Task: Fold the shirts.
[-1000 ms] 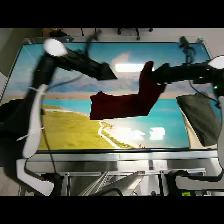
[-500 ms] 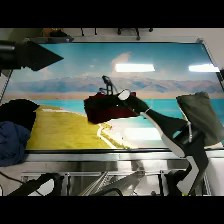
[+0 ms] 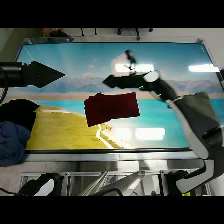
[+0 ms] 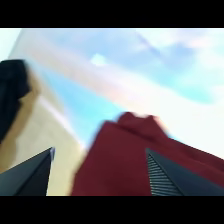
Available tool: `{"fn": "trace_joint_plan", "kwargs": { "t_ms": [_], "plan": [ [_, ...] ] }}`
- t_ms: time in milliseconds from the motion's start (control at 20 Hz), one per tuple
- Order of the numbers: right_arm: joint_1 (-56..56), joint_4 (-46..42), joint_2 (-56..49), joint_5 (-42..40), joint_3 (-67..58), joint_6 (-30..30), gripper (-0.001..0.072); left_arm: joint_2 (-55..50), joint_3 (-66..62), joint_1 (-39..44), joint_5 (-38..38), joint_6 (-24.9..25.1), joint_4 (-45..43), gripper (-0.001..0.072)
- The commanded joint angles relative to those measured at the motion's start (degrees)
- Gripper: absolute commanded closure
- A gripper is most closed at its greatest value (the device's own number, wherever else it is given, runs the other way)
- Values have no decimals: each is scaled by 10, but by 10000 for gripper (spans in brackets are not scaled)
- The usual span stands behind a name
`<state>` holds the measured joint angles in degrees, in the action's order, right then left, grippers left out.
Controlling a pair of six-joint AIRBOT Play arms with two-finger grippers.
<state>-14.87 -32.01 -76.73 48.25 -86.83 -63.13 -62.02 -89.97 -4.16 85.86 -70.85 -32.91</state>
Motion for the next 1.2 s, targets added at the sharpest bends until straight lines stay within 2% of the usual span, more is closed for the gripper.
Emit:
{"fn": "trace_joint_plan", "kwargs": {
  "t_ms": [0, 200, 550, 700, 750, 800, 850, 900, 1050, 1150],
  "plan": [
    [140, -129, 15, 151, 7, -70, 72, 3, 7, 0, 1, 3, -1, 690],
    [190, -133, -42, 201, 27, -58, 68, 3, 7, 0, 15, 3, 0, 690],
    [138, -126, -142, 201, 27, -40, 68, 3, 7, 0, 16, 3, -1, 690],
    [112, -91, -158, 195, 27, -12, 71, 3, 7, 0, 16, 3, -1, 690],
    [107, -80, -158, 188, 26, -11, 156, 3, 7, 0, 16, 3, -1, 690],
    [104, -63, -158, 184, 25, -7, 388, 3, 7, 0, 16, 3, -1, 690],
    [105, -38, -156, 186, 25, 4, 668, 3, 7, 0, 16, 3, -1, 690],
    [106, -15, -150, 188, 25, 4, 691, 3, 7, 0, 17, 3, -1, 690],
    [130, 19, -103, 193, 6, 9, 692, 3, 7, 0, 17, 3, -1, 690],
    [171, 21, -56, 193, -22, -15, 692, 3, 7, 0, 18, 3, -3, 690]
  ]
}}
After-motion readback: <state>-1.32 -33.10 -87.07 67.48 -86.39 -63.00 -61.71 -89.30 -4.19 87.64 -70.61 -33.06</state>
